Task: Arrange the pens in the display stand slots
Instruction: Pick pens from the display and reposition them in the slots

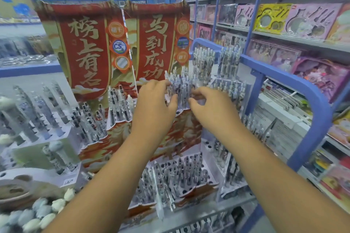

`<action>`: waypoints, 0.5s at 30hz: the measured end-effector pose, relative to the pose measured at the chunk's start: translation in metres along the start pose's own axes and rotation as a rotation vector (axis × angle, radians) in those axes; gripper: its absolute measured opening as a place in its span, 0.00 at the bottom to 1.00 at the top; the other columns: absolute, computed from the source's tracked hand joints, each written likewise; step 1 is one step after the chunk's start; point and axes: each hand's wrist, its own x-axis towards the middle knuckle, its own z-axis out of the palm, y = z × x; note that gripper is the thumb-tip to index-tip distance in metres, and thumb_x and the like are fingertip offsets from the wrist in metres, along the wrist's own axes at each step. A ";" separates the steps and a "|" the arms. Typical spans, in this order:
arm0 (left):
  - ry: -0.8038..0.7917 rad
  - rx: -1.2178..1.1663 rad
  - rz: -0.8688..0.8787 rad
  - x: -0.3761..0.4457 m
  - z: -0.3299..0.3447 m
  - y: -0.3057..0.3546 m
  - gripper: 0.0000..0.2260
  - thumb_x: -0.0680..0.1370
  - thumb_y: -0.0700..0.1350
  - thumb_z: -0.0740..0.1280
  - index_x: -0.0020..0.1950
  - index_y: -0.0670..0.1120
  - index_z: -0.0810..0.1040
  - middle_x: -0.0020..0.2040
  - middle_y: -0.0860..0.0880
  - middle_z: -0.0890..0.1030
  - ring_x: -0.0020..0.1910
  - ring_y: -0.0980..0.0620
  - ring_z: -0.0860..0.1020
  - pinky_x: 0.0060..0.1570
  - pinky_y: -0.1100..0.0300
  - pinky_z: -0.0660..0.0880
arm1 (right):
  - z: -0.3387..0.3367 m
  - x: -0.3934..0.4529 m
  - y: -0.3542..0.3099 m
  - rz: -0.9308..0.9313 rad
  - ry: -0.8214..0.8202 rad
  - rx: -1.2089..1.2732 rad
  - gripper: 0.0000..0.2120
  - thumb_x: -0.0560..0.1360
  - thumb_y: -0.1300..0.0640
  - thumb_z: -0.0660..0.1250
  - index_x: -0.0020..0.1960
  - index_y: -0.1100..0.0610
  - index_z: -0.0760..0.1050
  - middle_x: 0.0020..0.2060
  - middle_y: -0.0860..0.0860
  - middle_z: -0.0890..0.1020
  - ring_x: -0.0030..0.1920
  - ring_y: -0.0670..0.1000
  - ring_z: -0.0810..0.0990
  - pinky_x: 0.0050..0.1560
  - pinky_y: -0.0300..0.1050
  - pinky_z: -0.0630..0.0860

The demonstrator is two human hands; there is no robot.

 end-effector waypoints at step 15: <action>-0.117 0.326 0.019 -0.141 -0.060 -0.013 0.24 0.80 0.53 0.68 0.75 0.48 0.73 0.73 0.48 0.73 0.75 0.47 0.68 0.73 0.47 0.68 | 0.020 -0.118 0.009 -0.192 -0.395 -0.131 0.33 0.83 0.42 0.59 0.83 0.46 0.50 0.83 0.45 0.45 0.82 0.50 0.39 0.80 0.56 0.50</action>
